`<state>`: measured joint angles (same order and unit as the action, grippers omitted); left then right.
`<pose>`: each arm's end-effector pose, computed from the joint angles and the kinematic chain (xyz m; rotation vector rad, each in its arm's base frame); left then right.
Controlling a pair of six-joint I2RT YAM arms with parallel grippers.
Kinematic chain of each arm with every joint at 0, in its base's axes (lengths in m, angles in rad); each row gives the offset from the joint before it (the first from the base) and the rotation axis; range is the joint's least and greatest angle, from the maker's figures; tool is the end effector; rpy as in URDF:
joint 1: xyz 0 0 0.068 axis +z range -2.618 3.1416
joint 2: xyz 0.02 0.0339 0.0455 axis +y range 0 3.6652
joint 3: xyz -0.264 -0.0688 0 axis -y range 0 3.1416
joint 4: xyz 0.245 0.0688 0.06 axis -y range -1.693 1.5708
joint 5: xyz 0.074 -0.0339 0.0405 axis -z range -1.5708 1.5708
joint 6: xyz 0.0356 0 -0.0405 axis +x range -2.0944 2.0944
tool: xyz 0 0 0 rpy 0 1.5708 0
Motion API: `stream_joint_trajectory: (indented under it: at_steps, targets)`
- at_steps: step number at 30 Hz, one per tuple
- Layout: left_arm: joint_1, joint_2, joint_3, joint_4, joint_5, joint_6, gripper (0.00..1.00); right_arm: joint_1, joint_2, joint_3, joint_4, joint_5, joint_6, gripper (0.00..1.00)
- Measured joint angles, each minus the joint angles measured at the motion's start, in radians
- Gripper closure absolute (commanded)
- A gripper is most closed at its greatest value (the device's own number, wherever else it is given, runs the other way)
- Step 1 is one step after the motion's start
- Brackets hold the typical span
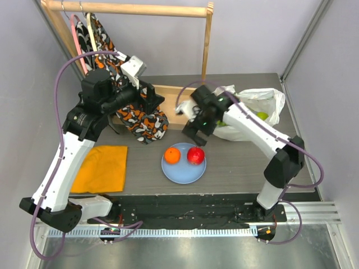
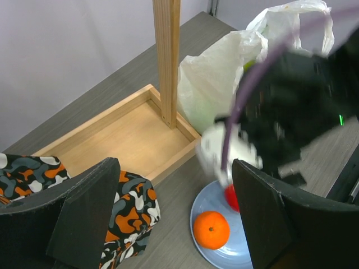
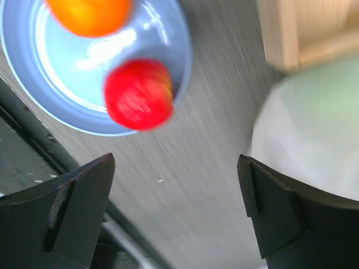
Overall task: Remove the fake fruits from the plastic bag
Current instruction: Place the fake fruit on the plate, then adjust the fake fruit on the plate.
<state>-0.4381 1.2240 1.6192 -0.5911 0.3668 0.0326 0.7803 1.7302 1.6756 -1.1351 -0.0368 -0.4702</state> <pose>0.2105 -0.1127 0.4906 0.6765 1.6623 -0.6157 0.2482 0.2476 0.3190 -1.6279 2.2383 0.1328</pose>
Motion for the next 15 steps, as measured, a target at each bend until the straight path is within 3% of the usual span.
stream_joint_trajectory:
  at_steps: [5, 9, 15]
  targets:
    - [0.0, 0.012, 0.002, -0.007, -0.008, 0.011, 0.14, -0.261, 0.003, -0.031, -0.045, -0.234, 0.134, 0.0]
    - [0.0, 0.045, 0.011, -0.016, -0.024, 0.034, 0.14, -0.327, 0.043, -0.1, -0.057, -0.44, 0.252, 0.0]
    - [0.0, 0.084, 0.015, -0.036, -0.051, 0.066, 0.14, -0.365, 0.112, -0.159, -0.053, -0.615, 0.384, 0.0]
